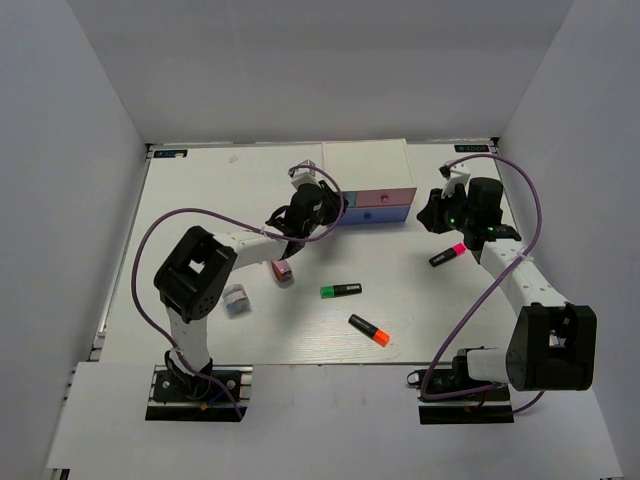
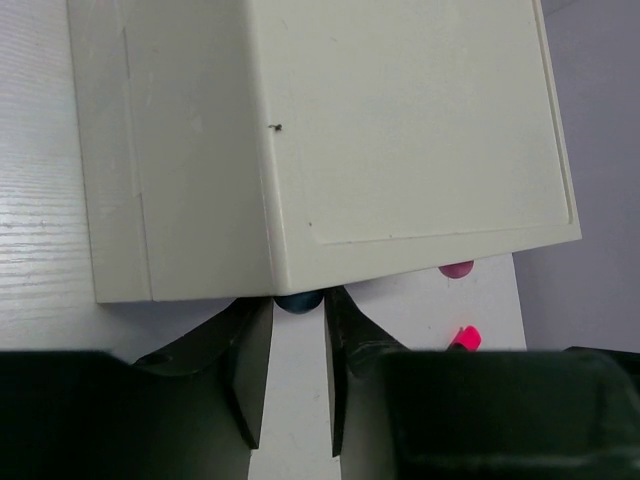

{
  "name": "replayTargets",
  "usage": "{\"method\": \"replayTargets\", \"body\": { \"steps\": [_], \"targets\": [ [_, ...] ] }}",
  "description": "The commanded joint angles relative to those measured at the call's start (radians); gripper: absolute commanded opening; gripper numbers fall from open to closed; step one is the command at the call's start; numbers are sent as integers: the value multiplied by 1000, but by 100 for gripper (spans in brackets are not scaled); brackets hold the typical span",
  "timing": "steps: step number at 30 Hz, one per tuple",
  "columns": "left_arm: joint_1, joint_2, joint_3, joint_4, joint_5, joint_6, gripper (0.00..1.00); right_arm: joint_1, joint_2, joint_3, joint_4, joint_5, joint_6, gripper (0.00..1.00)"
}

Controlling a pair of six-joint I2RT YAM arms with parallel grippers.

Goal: Sort the stationery into containers
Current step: Open the drawer

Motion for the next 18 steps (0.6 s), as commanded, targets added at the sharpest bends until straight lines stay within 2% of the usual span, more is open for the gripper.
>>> {"method": "replayTargets", "body": {
  "steps": [1, 11, 18],
  "targets": [
    [-8, -14, 56, 3, -39, -18, 34, -5, -13, -5, 31, 4, 2, 26],
    [-17, -14, 45, -15, -36, -18, 19, -10, -27, -17, 33, 6, -2, 26],
    [-35, -56, -43, 14, 111, -18, 17, -5, -33, -25, 33, 6, -2, 28]
  ]
}}
